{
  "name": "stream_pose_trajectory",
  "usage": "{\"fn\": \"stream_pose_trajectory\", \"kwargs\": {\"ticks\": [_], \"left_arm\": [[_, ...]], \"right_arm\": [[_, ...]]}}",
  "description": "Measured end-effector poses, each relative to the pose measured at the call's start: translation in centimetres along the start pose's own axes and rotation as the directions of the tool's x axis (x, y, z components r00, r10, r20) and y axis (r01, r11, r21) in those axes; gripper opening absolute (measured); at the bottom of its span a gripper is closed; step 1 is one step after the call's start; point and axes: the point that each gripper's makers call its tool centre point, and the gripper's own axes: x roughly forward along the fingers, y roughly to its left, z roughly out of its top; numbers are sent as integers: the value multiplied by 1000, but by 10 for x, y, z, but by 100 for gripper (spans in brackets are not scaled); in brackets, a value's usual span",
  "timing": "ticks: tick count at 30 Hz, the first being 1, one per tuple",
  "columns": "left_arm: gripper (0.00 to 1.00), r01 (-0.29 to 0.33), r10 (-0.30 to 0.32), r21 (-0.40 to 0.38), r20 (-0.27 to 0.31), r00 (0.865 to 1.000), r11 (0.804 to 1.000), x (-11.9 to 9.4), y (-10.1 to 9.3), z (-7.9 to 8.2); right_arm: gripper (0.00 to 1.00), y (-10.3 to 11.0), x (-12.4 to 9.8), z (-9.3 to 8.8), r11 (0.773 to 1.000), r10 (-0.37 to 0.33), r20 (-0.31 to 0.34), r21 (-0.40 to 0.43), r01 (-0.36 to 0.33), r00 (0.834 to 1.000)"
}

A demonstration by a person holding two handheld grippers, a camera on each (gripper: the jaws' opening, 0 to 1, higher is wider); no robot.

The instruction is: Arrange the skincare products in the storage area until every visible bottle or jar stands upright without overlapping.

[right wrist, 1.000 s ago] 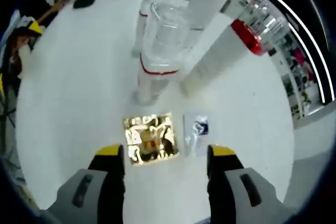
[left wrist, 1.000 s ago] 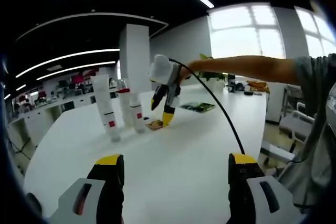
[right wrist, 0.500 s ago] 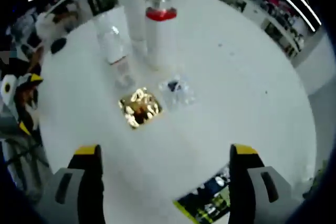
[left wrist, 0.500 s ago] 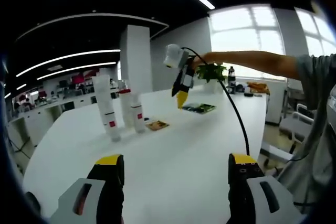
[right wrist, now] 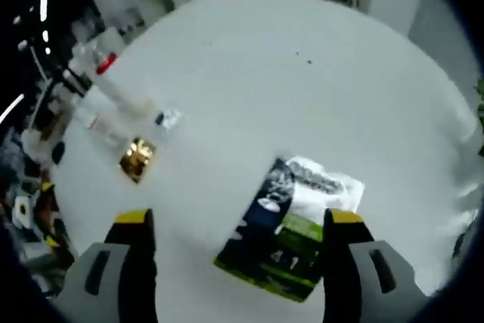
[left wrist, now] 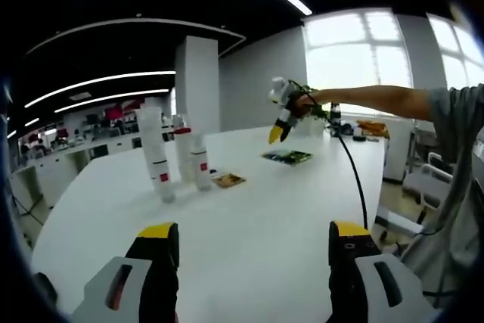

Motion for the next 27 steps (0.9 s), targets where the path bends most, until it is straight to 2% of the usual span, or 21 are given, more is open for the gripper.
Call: {"fn": "stream_pose_trajectory", "kwargs": {"ticks": [1, 4, 5, 6, 8, 10, 14, 16, 17, 18, 19, 21, 22, 25, 27], "left_arm": [[83, 6, -6, -1, -3, 1000, 1000, 1, -1, 0], [83, 19, -19, 4, -1, 1000, 1000, 4, -6, 4], [83, 21, -21, 8, 7, 1000, 1000, 6, -7, 10], [83, 18, -18, 6, 22, 1000, 1000, 6, -8, 16], [83, 21, -22, 16, 106, 994, 1000, 10, -13, 44], [83, 46, -51, 48, 119, 992, 998, 16, -21, 61], [83, 40, -56, 118, 132, 990, 992, 33, -29, 85], [82, 48, -69, 163, 128, 989, 986, 50, -37, 97], [82, 60, -82, 176, 119, 989, 982, 56, -41, 99], [82, 83, -108, 203, 117, 987, 976, 64, -48, 104], [83, 100, -130, 199, 141, 981, 975, 71, -55, 112], [83, 130, -159, 181, 155, 975, 975, 78, -63, 119], [83, 160, -190, 176, 170, 967, 971, 85, -71, 126], [83, 165, -198, 180, 184, 963, 970, 105, -78, 140], [80, 170, -213, 202, 217, 953, 965, 124, -83, 154]], "right_arm": [[90, -11, -2, -3, 1000, -10, 1, 10, 10, 1000], [85, -21, -4, -15, 999, -20, 4, 47, 19, 1000], [83, -23, -4, -17, 999, -17, 10, 50, 17, 1000], [81, -34, -2, -11, 999, -7, 27, 53, 5, 1000], [79, -35, 0, -17, 998, 4, 47, 64, -7, 999], [77, -37, 3, -22, 997, 19, 83, 77, -26, 996], [75, -47, 1, -27, 995, 18, 139, 93, -31, 990], [74, -53, 0, -31, 993, 23, 160, 114, -42, 987], [73, -55, -1, -33, 991, 30, 164, 121, -51, 986], [73, -38, -4, -51, 989, 34, 177, 133, -58, 984], [73, -36, -4, -56, 987, 46, 183, 141, -73, 982], [72, -33, -5, -61, 983, 66, 187, 156, -95, 980], [71, -40, -4, -55, 978, 91, 189, 170, -123, 978], [70, -36, -8, -58, 962, 136, 219, 206, -182, 966], [68, -37, -10, -60, 952, 160, 231, 220, -212, 960]]}}
